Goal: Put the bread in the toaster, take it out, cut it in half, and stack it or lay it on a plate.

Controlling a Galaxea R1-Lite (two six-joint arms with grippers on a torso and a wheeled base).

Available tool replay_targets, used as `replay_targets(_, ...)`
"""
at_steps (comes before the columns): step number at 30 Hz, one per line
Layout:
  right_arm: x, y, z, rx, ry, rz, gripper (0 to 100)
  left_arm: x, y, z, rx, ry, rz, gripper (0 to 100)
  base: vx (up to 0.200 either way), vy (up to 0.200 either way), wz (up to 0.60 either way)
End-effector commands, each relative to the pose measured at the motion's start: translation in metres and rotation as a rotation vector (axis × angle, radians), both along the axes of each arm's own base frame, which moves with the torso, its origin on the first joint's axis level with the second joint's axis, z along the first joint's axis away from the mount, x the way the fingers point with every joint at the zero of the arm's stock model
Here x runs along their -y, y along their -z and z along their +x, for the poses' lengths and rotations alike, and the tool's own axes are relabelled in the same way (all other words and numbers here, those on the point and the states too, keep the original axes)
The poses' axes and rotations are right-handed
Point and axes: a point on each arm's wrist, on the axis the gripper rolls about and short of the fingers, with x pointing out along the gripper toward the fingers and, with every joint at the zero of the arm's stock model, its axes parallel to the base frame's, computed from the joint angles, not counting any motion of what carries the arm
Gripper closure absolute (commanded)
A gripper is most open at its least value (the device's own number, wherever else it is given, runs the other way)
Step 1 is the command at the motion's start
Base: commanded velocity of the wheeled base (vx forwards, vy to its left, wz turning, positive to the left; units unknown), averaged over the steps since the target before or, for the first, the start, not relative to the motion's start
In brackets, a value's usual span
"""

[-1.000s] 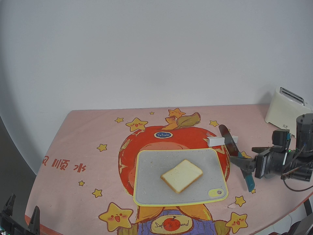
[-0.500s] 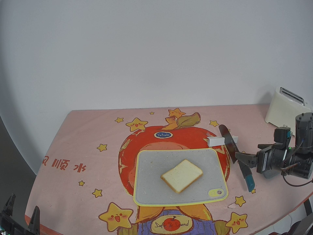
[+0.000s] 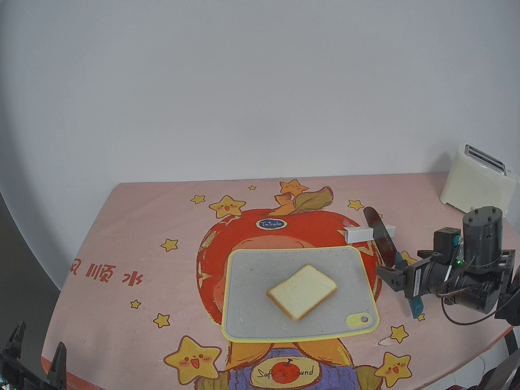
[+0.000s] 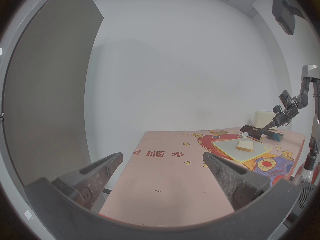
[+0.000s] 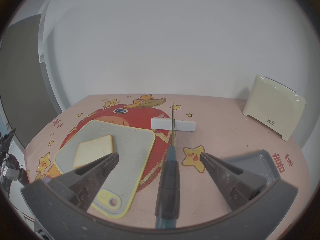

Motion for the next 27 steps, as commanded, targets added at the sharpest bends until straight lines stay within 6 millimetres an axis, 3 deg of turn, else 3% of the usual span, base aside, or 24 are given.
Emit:
replay_targets(1, -0.002, 0.007, 0.003, -0.016, 0.010, -0.020, 0, 0.000, 0.005, 0.000, -0.004, -0.001, 0.000, 0, 0.000, 0.000, 0.00)
replay_targets(27, -0.003, 0.021, 0.010, -0.057, 0.057, -0.056, 0, 0.000, 0.005, 0.000, -0.004, -0.002, 0.000, 0, 0.000, 0.000, 0.00)
